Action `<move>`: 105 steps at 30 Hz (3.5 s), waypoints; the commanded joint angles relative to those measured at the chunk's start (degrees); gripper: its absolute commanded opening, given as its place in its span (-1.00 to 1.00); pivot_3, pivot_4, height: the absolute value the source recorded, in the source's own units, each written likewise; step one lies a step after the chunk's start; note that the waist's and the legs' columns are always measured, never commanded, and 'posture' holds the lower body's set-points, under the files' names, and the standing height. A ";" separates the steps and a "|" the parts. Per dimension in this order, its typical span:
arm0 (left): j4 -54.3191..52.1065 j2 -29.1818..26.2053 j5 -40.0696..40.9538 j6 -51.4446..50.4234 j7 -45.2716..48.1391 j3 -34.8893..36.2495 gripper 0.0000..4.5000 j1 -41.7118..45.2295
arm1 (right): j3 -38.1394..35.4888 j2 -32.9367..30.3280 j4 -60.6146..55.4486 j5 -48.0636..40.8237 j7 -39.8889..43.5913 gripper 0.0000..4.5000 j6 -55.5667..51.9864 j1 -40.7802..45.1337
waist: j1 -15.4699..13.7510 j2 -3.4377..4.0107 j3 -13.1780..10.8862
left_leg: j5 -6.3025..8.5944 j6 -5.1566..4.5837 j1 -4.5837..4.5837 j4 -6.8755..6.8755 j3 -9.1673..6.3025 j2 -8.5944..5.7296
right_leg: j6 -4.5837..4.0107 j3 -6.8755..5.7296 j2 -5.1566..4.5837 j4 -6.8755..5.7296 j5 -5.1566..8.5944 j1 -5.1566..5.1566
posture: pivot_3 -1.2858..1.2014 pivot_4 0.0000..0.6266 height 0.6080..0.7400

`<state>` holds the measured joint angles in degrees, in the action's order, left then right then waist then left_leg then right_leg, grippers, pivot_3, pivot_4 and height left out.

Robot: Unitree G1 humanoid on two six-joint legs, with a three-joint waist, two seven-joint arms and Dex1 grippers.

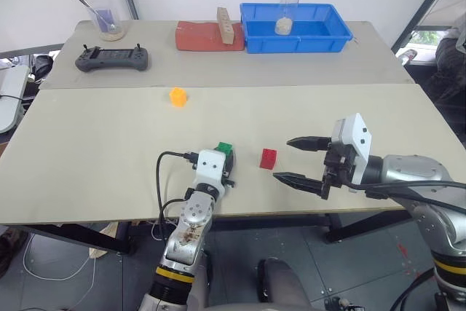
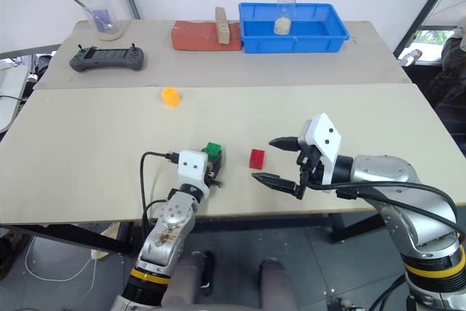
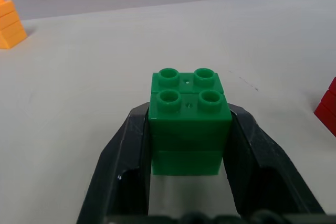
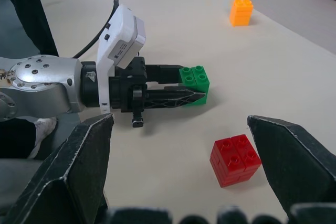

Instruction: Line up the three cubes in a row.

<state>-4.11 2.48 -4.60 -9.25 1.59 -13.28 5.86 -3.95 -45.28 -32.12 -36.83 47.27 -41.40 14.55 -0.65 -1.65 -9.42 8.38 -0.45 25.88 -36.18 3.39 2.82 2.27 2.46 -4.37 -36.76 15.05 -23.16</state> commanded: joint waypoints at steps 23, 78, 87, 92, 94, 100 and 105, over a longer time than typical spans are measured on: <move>-30.98 -20.77 17.24 -12.30 20.67 17.53 0.96 -20.14 | 1.58 3.61 2.84 3.84 -0.11 1.00 6.12 3.27 | 0.87 0.01 0.00 | 0.18 0.30 -0.01 0.06 0.06 0.13 | -0.42 -0.02 -0.05 0.00 0.21 -0.08 | 0.03 -0.52 1.00; 79.28 -19.71 7.96 22.27 8.06 23.99 0.96 57.66 | 2.89 10.24 0.08 2.14 -14.60 1.00 -9.36 19.46 | -0.01 -0.19 -0.03 | -0.07 -0.11 1.06 -0.46 0.06 0.03 | 0.20 -0.21 0.01 -0.35 -0.35 -0.97 | 0.03 -0.52 1.00; 79.92 -19.94 7.86 21.51 8.13 24.81 -0.68 58.76 | 2.79 10.05 0.00 1.73 -14.77 1.00 -9.33 19.31 | 0.00 -0.19 -0.03 | -0.08 -0.11 1.06 -0.47 0.05 0.02 | 0.21 -0.21 0.02 -0.36 -0.35 -0.97 | 0.03 -0.52 1.00; 79.92 -20.00 7.64 21.61 8.09 24.98 -0.96 58.94 | 2.83 10.05 0.09 1.70 -14.79 1.00 -9.31 19.39 | -0.02 -0.19 -0.03 | -0.08 -0.11 1.06 -0.50 0.05 0.02 | 0.22 -0.21 0.01 -0.36 -0.36 -0.96 | 0.03 -0.52 1.00; 79.76 -19.87 7.73 21.84 8.35 25.13 -0.96 58.91 | 2.85 10.05 0.12 1.72 -14.81 1.00 -9.29 19.27 | -0.01 -0.19 -0.03 | -0.08 -0.11 1.07 -0.51 0.05 0.02 | 0.22 -0.21 0.01 -0.36 -0.36 -0.96 | 0.03 -0.52 1.00; 78.45 -19.04 8.07 23.44 8.36 25.29 -0.96 58.54 | 3.07 10.07 0.45 2.10 -14.55 1.00 -8.66 18.69 | -0.03 -0.19 -0.03 | -0.08 -0.11 1.07 -0.51 0.05 0.02 | 0.22 -0.21 0.02 -0.37 -0.36 -0.96 | 0.03 -0.52 1.00; 75.26 -18.05 7.82 24.96 8.39 24.38 -0.96 57.38 | 3.25 10.23 0.83 2.32 -14.34 1.00 -8.25 18.66 | -0.04 -0.19 -0.03 | -0.08 -0.11 1.08 -0.53 0.05 0.02 | 0.23 -0.21 0.01 -0.38 -0.36 -0.96 | 0.03 -0.52 1.00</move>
<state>74.77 -15.67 3.51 13.29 9.81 11.38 62.81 0.98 -34.49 -29.93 -34.72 32.59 -51.57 33.07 -0.69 -1.84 -9.45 8.30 -0.57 26.96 -36.72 3.44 2.83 2.50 2.25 -4.36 -37.13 14.69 -24.12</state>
